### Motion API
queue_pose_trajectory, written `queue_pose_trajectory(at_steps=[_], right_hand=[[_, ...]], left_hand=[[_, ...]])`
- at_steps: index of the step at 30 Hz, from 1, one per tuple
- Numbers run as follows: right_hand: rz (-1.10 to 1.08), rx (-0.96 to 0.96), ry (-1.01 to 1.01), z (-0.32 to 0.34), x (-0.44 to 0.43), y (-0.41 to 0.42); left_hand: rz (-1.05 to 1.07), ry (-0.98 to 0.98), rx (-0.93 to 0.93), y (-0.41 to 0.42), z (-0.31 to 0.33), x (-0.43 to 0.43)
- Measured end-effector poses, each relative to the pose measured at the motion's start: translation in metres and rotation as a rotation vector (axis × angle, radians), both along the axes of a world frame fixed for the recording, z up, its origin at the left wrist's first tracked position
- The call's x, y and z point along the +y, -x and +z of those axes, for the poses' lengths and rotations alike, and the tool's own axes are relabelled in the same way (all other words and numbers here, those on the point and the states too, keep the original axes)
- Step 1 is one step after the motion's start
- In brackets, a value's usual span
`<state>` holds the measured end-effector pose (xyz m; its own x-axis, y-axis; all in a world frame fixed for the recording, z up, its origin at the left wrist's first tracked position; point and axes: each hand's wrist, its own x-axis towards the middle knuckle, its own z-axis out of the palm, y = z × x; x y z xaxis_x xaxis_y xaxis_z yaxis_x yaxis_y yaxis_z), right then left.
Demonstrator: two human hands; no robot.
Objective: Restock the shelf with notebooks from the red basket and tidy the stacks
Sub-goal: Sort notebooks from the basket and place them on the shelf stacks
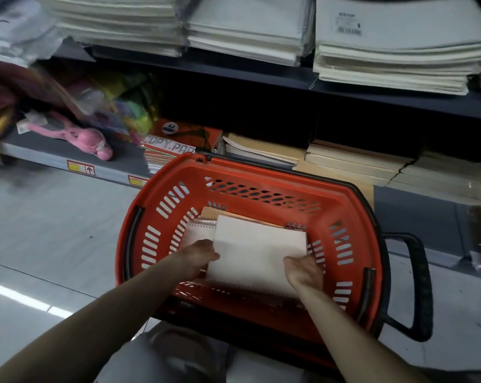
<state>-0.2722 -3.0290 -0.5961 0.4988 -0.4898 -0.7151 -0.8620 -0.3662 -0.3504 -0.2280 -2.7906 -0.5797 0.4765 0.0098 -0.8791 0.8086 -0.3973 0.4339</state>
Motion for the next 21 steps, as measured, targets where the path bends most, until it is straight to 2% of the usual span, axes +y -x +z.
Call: queue_pose_trajectory(at_steps=[5, 8, 17, 21], right_hand=[[-0.053, -0.097, 0.018, 0.023, -0.008, 0.000], [-0.135, -0.235, -0.057, 0.061, -0.010, -0.002], [-0.117, -0.631, -0.296, 0.209, 0.001, -0.016], [-0.127, -0.789, -0.403, 0.281, 0.007, -0.023]], left_hand=[[0.157, 0.112, 0.043, -0.004, 0.032, 0.005], [0.057, 0.141, -0.093, -0.012, 0.062, 0.007], [0.258, 0.408, -0.376, -0.008, 0.205, 0.039], [0.380, 0.505, -0.446, 0.004, 0.274, 0.057]])
